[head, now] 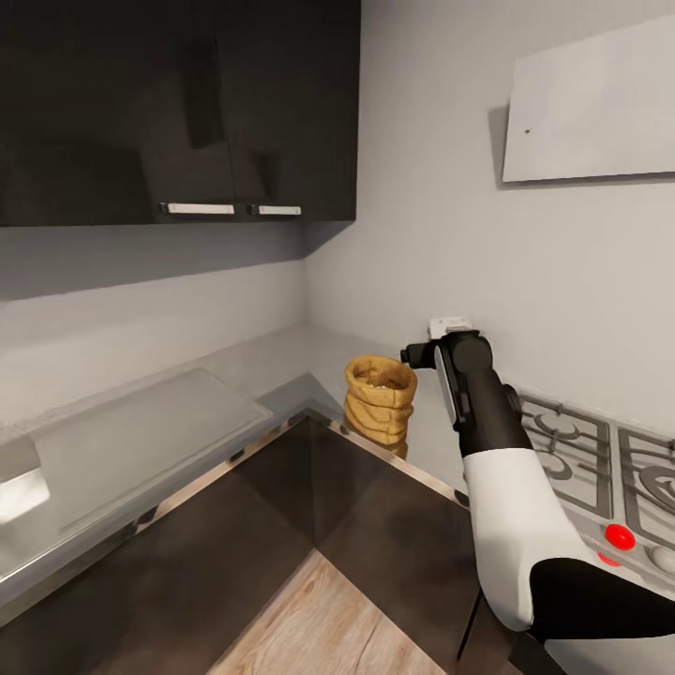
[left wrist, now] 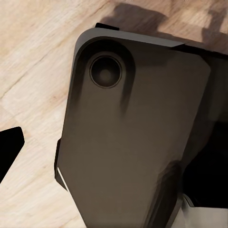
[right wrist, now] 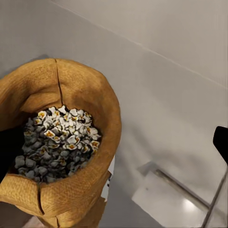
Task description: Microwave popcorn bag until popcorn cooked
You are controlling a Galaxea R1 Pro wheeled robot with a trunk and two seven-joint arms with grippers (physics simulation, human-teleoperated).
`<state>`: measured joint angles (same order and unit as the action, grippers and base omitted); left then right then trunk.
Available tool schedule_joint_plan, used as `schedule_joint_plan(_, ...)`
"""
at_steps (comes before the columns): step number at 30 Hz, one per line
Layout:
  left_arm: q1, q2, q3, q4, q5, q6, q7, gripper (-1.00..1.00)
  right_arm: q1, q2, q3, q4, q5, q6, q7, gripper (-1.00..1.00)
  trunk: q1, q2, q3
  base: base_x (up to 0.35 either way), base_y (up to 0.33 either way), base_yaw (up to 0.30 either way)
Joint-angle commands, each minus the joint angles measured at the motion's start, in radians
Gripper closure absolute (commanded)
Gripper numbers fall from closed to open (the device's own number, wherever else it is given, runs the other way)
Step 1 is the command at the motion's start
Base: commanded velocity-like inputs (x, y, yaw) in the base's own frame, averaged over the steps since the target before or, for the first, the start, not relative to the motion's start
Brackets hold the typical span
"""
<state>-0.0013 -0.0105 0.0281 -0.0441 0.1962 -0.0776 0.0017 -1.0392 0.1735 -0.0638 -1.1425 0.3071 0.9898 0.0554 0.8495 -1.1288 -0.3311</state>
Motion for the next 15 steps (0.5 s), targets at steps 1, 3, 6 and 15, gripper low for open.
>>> schedule_joint_plan(1,0.0,0.0,0.002,0.0,0.005,-0.002,0.0,-1.0,-0.001,0.001,-0.002,0.001,0.006,0.0,0.005,-1.0,0.0,-0.001,-0.001,0.0,0.0,0.0)
schedule_joint_plan(3,0.0,0.0,0.001,0.0,0.005,-0.002,0.0,-1.0,-0.001,0.001,-0.001,-0.001,0.007,-0.004,0.004,-1.0,0.0,-0.001,-0.001,0.0,0.0,0.0)
schedule_joint_plan(6,0.0,0.0,0.002,0.0,0.005,-0.002,0.001,-1.0,-0.001,0.001,-0.002,-0.003,0.008,-0.005,0.003,-1.0,0.0,-0.001,-0.001,0.0,0.0,0.0)
schedule_joint_plan(15,0.0,0.0,0.001,0.0,0.005,-0.002,0.001,-1.0,-0.001,0.001,-0.003,0.006,0.008,-0.005,0.004,-1.0,0.0,-0.001,-0.001,0.0,0.0,0.0)
